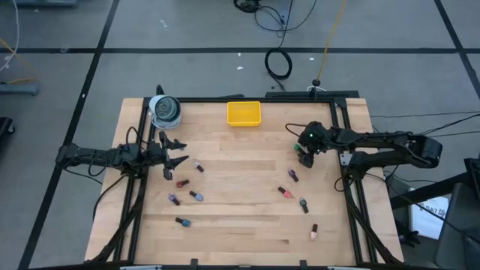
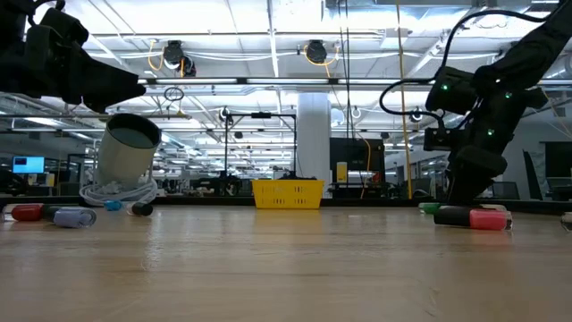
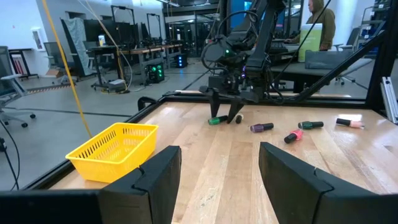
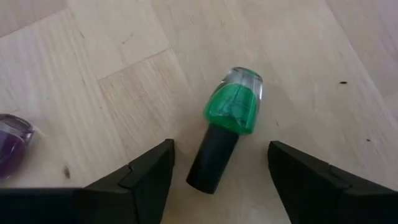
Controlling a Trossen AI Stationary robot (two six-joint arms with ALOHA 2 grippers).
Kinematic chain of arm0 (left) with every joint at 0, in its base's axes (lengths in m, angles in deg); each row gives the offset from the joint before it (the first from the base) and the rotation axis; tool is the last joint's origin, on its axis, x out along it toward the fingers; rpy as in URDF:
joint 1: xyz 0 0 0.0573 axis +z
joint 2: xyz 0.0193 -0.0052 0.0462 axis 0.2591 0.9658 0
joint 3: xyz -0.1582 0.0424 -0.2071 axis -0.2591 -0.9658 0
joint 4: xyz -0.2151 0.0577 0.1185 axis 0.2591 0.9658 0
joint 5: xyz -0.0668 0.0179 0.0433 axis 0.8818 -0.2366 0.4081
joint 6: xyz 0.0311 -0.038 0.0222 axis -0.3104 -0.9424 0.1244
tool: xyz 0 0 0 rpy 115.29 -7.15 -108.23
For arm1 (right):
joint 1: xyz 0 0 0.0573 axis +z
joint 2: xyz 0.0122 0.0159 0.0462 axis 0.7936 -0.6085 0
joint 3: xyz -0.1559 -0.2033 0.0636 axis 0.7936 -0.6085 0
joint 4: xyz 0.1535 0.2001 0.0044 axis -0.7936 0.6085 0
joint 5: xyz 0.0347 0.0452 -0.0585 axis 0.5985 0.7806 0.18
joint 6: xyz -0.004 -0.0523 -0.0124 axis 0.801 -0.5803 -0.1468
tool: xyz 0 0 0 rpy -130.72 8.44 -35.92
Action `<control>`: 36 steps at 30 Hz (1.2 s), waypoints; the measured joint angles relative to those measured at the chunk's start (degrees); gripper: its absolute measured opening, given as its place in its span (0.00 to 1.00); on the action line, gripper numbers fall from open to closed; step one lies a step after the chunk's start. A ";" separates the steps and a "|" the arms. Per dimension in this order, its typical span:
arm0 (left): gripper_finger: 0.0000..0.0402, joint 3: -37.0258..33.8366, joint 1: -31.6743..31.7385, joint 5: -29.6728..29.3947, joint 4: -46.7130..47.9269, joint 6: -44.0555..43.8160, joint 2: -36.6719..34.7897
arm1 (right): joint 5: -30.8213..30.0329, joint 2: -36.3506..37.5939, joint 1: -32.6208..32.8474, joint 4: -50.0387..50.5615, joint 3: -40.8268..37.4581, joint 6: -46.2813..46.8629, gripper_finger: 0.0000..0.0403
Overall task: Pick & Place Nail Polish
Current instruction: Put the green nail polish bottle into the yellow bin
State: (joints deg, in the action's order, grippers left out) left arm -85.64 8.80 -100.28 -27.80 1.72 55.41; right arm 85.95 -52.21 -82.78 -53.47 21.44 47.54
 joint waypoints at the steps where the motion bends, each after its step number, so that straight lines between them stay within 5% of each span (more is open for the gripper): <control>1: 0.53 0.00 0.01 0.00 0.00 0.01 0.00 | -0.02 0.00 0.00 0.01 -0.06 0.13 0.59; 23: 0.53 0.02 0.01 0.00 0.02 -0.01 0.00 | -0.02 -0.15 0.00 -1.22 -0.23 3.08 0.13; 36: 0.53 0.02 0.01 0.00 0.00 0.01 0.00 | 5.25 4.83 0.10 -7.30 1.85 0.17 0.13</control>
State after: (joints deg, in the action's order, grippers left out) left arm -85.63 8.81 -100.28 -27.80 1.74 55.41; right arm 91.20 -47.38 -82.68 -60.77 23.28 47.71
